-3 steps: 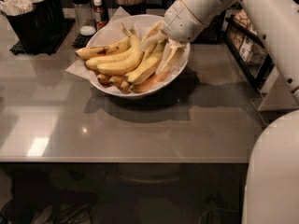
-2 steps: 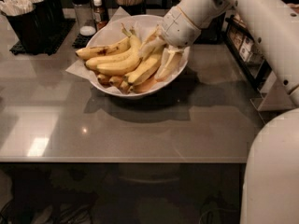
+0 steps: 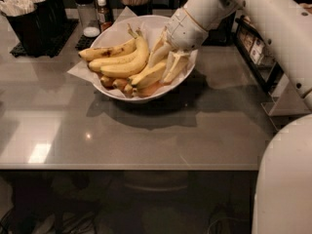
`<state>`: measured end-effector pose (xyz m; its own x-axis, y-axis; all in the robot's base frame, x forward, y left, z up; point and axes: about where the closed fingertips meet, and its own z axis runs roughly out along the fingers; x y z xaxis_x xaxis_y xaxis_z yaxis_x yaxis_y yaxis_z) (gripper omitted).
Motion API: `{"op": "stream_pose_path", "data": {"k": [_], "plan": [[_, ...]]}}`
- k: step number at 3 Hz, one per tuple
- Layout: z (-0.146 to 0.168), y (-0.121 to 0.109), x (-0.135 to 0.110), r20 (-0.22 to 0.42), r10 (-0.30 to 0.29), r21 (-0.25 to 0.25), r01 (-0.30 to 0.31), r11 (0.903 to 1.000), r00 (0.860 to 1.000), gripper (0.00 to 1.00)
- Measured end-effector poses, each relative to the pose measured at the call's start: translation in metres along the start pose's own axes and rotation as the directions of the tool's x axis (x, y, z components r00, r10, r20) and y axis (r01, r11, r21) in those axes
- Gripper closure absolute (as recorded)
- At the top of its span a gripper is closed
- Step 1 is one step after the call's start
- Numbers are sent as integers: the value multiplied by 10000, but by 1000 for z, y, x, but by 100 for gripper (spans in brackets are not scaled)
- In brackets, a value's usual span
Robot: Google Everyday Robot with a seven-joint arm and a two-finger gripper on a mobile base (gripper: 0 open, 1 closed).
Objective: Pick banana from white bowl
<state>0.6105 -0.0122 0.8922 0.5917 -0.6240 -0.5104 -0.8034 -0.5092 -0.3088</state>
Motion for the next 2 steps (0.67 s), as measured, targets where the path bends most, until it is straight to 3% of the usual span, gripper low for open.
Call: {"op": "stream_pose_path", "data": {"k": [1,2], "plan": [[-16,9,-3,-1338,533,517,-468,9976,9896,100],[-45,22,-11,-2106,1185,1511,-874,9846,9704,100]]}}
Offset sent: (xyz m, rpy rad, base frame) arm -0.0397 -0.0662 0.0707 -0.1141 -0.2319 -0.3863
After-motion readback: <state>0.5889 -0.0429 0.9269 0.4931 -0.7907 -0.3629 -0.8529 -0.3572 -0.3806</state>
